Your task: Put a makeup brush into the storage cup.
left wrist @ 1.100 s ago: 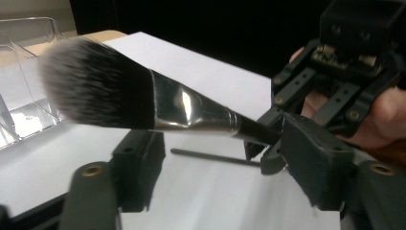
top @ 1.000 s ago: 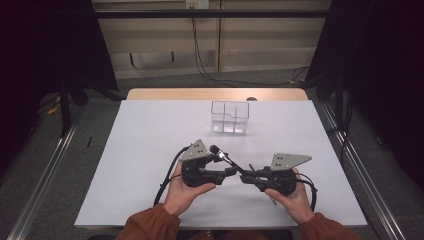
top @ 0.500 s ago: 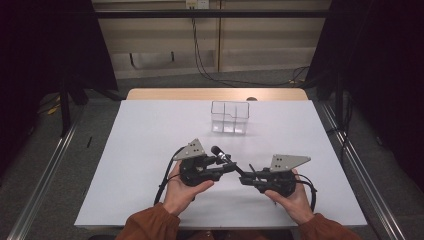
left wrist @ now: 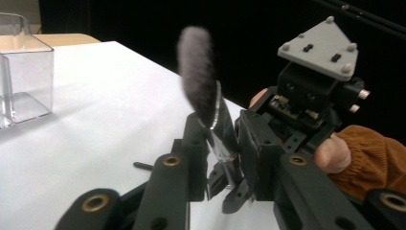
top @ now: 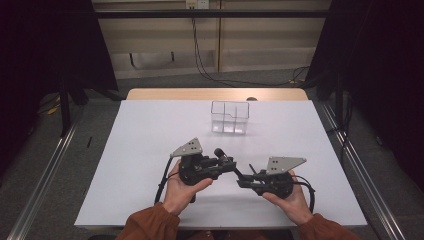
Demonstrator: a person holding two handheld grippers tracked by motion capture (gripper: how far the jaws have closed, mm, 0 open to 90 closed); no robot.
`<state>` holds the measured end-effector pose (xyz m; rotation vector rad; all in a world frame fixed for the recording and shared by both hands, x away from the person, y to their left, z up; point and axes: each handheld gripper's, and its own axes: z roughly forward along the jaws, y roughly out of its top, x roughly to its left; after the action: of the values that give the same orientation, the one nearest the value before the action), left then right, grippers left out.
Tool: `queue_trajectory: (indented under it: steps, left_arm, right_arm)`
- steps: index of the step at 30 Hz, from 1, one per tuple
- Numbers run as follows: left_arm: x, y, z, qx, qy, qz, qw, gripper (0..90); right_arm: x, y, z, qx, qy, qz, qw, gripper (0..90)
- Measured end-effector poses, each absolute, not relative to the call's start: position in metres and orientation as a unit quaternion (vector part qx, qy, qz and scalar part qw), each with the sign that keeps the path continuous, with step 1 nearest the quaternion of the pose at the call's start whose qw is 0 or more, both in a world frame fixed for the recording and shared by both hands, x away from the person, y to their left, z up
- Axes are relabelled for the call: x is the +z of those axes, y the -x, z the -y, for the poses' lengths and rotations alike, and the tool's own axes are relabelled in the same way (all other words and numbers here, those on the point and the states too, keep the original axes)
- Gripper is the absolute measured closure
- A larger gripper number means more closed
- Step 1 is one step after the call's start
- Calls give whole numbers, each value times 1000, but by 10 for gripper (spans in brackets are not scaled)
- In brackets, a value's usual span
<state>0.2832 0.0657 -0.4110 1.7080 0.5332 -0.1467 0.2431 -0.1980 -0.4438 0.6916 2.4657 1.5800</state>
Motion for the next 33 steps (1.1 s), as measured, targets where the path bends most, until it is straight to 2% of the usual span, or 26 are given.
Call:
queue_trajectory:
  steps: [7,14,23,25,33]
  left_arm:
    - [-408,-282,-66,-68,-743,-225,627,782]
    - [-405,-281,-66,-68,-744,-223,627,795]
    - [-401,-284,-74,-59,-744,-232,624,795]
    - [-399,-285,-78,-56,-744,-234,624,795]
    - [-390,-287,-89,-47,-746,-238,620,795]
  right_arm:
    - [-445,-244,197,530,-230,-814,60,785]
    - [-445,-245,197,538,-233,-809,50,689]
    - [-444,-247,200,545,-247,-800,48,454]
    - [-443,-247,202,547,-249,-798,48,353]
    - [-442,-247,204,554,-260,-789,57,167]
